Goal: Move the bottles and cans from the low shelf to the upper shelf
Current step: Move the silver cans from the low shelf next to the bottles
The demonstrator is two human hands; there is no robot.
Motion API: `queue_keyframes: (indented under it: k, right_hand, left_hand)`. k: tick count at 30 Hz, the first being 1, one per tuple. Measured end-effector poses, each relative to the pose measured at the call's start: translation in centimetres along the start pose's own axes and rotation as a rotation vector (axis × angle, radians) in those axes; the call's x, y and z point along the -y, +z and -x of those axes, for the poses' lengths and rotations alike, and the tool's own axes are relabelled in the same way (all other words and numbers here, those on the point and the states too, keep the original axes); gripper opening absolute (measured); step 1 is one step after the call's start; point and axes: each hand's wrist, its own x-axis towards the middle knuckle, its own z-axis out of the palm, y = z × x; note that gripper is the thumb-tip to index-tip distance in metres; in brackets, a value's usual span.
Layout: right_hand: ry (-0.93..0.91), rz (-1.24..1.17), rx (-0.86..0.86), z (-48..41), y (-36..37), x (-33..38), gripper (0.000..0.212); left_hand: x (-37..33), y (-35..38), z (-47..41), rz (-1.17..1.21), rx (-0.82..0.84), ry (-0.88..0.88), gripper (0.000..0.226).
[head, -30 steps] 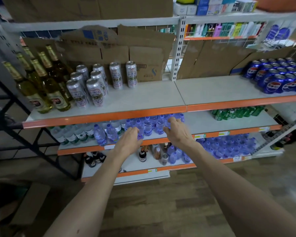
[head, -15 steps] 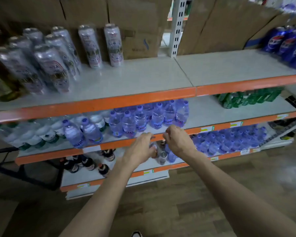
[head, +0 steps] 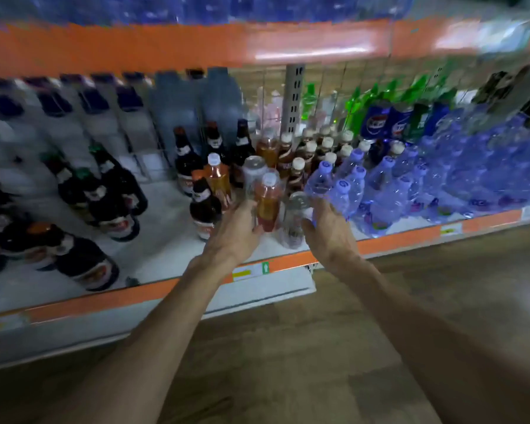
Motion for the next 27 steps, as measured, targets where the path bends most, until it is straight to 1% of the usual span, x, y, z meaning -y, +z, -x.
queue_keyframes:
  k: [4, 8, 10, 15, 18, 22, 24, 27]
  right_hand:
    - [0.064, -0.060, -0.055, 0.1, 3.4, -2.6, 0.037]
    - [0.135, -0.129, 0.007, 0.7, 3.2, -2.8, 0.036]
    - [0.163, -0.141, 0.011, 0.0, 3.0, -2.7, 0.037]
    - [0.118, -0.179, -0.051, -3.0, 3.4, -2.7, 0.055]
    - [0.139, -0.256, -0.049, -4.4, 3.7, -2.4, 0.056]
    - [0.153, -0.262, -0.059, -5.4, 4.6, -2.8, 0.057]
    - [0.127, -0.272, -0.060, -6.1, 5.3, -3.4, 0.057]
    - [0.056, -0.262, -0.063, -6.8, 6.2, -4.2, 0.050]
  left_hand:
    - [2.7, 3.8, -1.3, 0.021, -0.062, -0.057, 0.040]
    - [2.9, 3.5, -1.1, -0.012, 0.014, -0.133, 0.045]
    - [2.8, 2.9, -1.7, -0.020, 0.021, -0.158, 0.045]
    - [2.9, 2.7, -5.0, 0.007, -0.079, -0.117, 0.038]
    - [2.9, 2.7, -7.4, 0.010, -0.115, -0.134, 0.029]
    - [2.8, 2.9, -10.9, 0.035, -0.102, -0.140, 0.028]
    - [2.7, 3.1, -13.5, 0.056, -0.142, -0.132, 0.036]
    - [2.7, 3.1, -17.2, 0.022, -0.197, -0.145, 0.057]
